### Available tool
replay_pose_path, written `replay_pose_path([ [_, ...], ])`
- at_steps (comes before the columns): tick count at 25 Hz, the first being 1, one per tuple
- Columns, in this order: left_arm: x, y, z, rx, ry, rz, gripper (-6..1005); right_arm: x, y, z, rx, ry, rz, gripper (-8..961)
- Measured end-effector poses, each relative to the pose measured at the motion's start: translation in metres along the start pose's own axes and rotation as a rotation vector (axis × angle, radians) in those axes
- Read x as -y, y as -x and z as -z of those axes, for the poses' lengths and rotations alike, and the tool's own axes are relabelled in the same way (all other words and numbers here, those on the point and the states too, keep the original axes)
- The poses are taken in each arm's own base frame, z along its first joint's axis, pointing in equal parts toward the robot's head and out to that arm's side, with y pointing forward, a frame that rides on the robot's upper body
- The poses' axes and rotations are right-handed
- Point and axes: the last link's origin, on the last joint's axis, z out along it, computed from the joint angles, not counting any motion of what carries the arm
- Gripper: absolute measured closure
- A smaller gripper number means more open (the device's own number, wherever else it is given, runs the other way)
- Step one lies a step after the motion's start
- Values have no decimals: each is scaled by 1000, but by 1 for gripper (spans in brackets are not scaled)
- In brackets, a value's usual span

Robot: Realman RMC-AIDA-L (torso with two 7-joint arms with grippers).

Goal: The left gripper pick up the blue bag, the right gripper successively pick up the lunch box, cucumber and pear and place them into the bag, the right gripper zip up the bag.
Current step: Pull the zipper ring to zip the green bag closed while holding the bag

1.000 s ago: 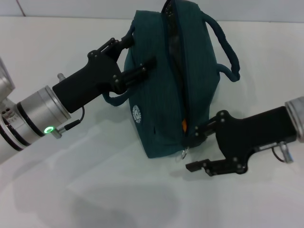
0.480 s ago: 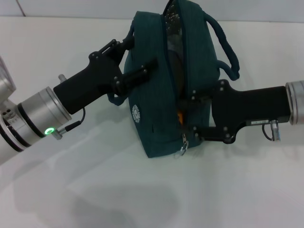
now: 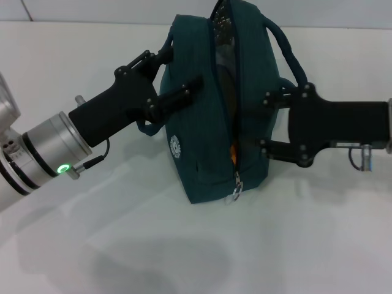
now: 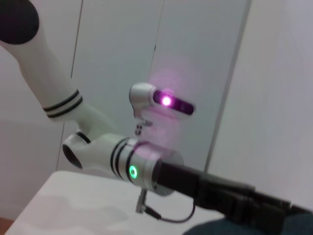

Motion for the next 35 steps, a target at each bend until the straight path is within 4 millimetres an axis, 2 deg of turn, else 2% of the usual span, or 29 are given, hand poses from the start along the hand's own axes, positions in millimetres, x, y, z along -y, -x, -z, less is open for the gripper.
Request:
replay_pose_path([
  [6, 0, 1, 1, 2, -4, 5, 169, -9, 6, 18, -32, 83, -22, 540],
  [8, -1, 1, 1, 2, -1, 4, 169, -12, 5, 19, -61, 116, -44, 541],
  [15, -4, 1, -1, 4, 25, -9, 170, -18, -7, -3, -142, 174, -50, 544],
  [26, -18, 0, 0, -19, 106, -28, 170, -10, -16, -34, -191, 123, -57, 548],
  [35, -23, 2, 0, -8, 138, -28, 169, -6, -11, -32, -117, 40, -55, 551],
])
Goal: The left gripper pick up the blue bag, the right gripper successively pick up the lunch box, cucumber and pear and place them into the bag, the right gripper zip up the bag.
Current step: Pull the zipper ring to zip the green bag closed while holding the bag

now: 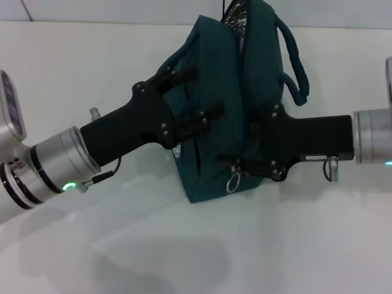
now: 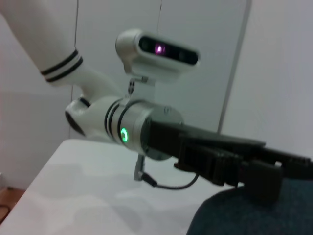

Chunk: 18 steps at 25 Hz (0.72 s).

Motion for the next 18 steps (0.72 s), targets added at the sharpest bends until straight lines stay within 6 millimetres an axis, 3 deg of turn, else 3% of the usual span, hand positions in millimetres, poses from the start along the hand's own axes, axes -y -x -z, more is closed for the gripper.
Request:
replay_pose_path([
  [5, 1, 0, 0, 2, -8, -1, 170, -6, 3, 12, 29, 22, 10, 553],
  [12, 5, 0, 1, 3, -30, -3, 170, -8, 4, 61, 27, -44, 24, 556],
  [18, 10, 0, -1, 4, -61, -4, 169, -15, -19, 72, -89, 3, -99, 558],
])
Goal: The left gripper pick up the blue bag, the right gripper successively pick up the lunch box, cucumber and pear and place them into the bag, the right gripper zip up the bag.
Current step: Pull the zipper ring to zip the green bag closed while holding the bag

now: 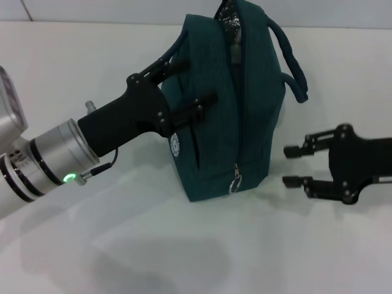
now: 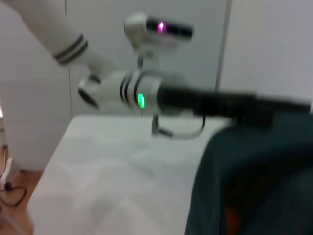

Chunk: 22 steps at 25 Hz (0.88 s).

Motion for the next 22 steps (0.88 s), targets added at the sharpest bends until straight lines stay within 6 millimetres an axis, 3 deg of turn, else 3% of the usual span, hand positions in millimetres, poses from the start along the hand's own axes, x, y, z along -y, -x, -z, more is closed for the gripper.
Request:
replay_pose_path([
  [9, 2, -2, -2, -10, -12, -1, 169, 7, -20, -40, -70, 36, -103, 562],
  [22, 1, -2, -5, -9, 4, -6, 170, 3, -18, -83, -124, 87, -75, 566],
])
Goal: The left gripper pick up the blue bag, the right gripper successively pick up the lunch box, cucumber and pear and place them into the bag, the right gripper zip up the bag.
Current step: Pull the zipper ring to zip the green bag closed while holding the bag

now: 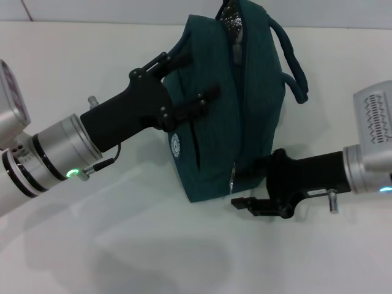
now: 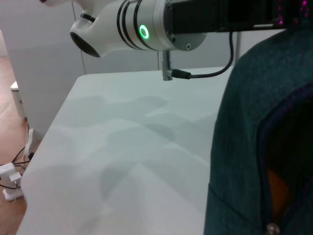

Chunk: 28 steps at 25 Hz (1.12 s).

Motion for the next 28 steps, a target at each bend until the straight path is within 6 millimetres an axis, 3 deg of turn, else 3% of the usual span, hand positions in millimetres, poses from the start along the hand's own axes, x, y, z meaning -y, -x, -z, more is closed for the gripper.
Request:
replay_pose_path([
  [9, 0, -1, -2, -1, 7, -5, 170, -5, 10, -12, 27, 32, 49, 570],
  [20, 1, -2, -2, -5, 0, -7, 169, 1, 9, -13, 25, -18, 105, 574],
  [26, 3, -3, -2, -9, -7, -10, 169, -1, 13, -10, 28, 15, 159, 819],
  [28, 3, -3, -2, -9, -8, -10, 170, -1, 15, -9, 32, 30, 174, 837],
])
